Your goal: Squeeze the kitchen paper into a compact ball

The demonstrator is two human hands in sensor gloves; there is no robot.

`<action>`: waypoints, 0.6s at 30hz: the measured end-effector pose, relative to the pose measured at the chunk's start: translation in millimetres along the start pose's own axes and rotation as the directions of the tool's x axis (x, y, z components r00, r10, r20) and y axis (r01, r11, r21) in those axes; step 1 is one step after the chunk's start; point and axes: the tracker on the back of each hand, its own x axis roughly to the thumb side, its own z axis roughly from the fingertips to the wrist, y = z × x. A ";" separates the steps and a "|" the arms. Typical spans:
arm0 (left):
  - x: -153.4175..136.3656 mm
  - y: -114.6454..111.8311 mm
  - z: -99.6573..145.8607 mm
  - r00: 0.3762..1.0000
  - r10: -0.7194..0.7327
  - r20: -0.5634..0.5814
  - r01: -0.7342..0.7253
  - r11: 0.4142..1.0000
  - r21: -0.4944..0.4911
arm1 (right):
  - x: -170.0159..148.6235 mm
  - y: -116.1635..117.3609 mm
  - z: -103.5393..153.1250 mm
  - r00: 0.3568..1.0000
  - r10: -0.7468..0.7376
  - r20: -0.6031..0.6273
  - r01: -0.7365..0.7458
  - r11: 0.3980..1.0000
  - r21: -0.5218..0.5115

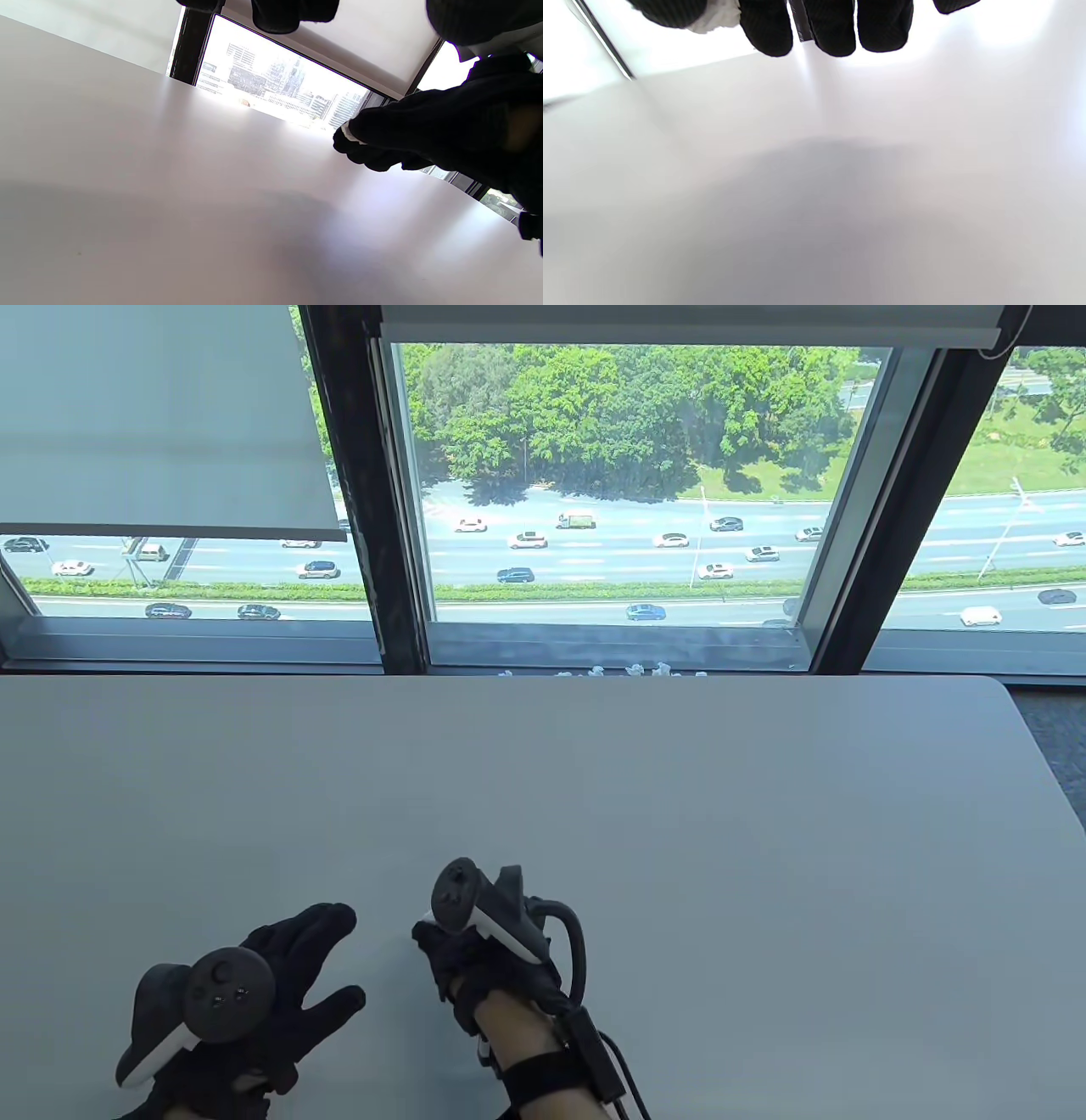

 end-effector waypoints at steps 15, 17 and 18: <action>-16.0 -8.2 -12.6 0.995 0.018 -0.096 -0.026 0.996 -0.080 | -12.2 38.8 -29.7 0.955 0.255 -0.153 -0.246 0.966 0.074; -20.8 -9.1 -14.3 0.992 0.029 -0.125 -0.040 0.995 -0.087 | -19.7 24.8 -13.5 0.978 0.174 -0.111 -0.170 0.984 0.045; -22.7 -9.6 -15.2 0.990 0.031 -0.137 -0.044 0.995 -0.091 | -23.5 19.5 -5.8 0.985 0.146 -0.095 -0.142 0.989 0.043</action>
